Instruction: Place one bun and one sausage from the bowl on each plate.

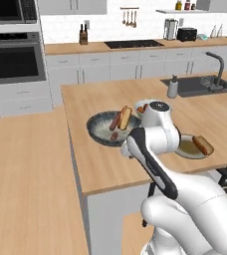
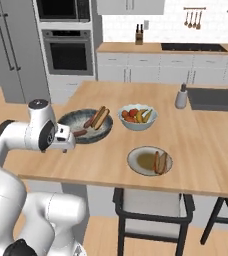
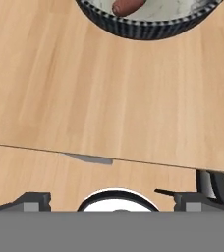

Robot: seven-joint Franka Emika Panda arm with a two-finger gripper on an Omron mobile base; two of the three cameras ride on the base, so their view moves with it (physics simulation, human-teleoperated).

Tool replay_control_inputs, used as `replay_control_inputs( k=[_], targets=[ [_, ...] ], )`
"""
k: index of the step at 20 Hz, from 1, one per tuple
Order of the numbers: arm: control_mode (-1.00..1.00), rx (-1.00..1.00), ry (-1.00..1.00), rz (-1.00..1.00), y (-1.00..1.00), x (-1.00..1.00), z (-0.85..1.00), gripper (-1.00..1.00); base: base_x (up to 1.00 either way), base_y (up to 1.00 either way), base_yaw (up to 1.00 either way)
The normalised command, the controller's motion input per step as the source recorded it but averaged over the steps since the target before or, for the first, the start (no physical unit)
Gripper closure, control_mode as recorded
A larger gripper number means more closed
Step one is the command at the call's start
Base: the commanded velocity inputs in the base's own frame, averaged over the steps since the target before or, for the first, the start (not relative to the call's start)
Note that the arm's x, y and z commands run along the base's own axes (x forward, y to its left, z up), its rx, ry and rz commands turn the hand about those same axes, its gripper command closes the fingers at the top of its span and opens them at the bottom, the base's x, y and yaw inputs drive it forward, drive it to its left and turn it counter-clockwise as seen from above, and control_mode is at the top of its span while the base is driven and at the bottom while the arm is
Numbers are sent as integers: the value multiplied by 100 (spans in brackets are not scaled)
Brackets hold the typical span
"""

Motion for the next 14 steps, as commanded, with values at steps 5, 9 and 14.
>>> replay_control_inputs(
  k=[5,9,14],
  targets=[
    [100,0,0,0,0,0,0,-100,9,71,-7],
    [100,0,0,0,0,0,0,-100,5,43,0],
    [100,0,0,0,0,0,0,-100,56,-3,0]
  ],
)
